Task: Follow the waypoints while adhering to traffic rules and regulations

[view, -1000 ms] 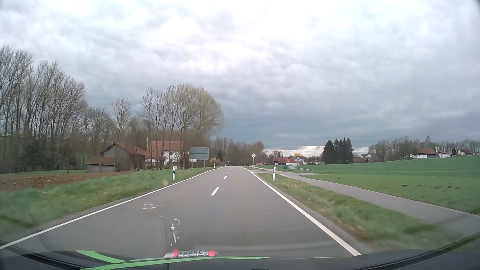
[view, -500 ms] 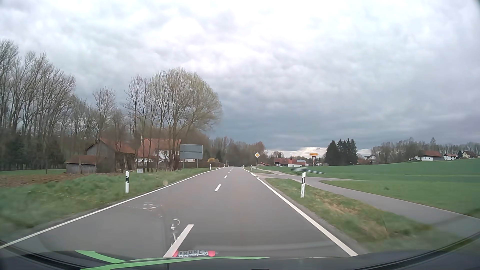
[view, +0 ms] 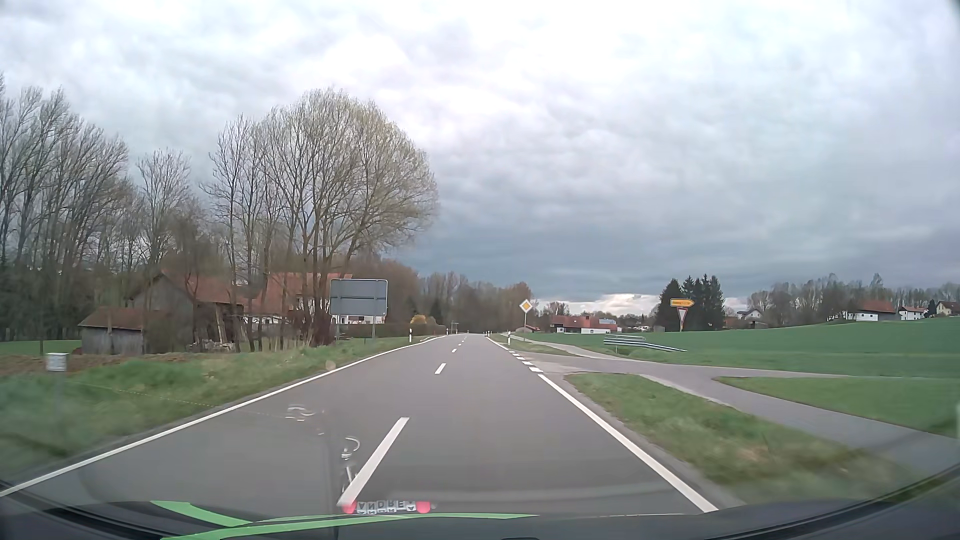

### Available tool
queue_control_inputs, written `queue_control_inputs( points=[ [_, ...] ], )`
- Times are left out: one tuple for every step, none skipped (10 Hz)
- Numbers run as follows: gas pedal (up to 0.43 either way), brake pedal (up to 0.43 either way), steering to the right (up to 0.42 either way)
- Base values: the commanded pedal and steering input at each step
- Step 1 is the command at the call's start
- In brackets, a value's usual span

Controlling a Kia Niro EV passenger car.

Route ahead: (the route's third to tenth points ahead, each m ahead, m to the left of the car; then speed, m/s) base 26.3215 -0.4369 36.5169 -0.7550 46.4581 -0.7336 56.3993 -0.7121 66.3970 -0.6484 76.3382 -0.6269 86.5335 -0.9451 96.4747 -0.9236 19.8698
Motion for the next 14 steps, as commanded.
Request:
queue_control_inputs(
  points=[
    [0.228, 0.0, 0.001],
    [0.22, 0.0, 0.001],
    [0.22, 0.0, 0.001],
    [0.22, 0.0, 0.002],
    [0.22, 0.0, 0.004],
    [0.22, 0.0, 0.004],
    [0.22, 0.0, 0.003],
    [0.22, 0.0, 0.003],
    [0.22, 0.0, 0.002],
    [0.22, 0.0, 0.001],
    [0.209, 0.0, 0.001],
    [0.209, 0.0, 0.001],
    [0.197, 0.0, 0.001],
    [0.197, 0.0, 0.001]
  ],
)
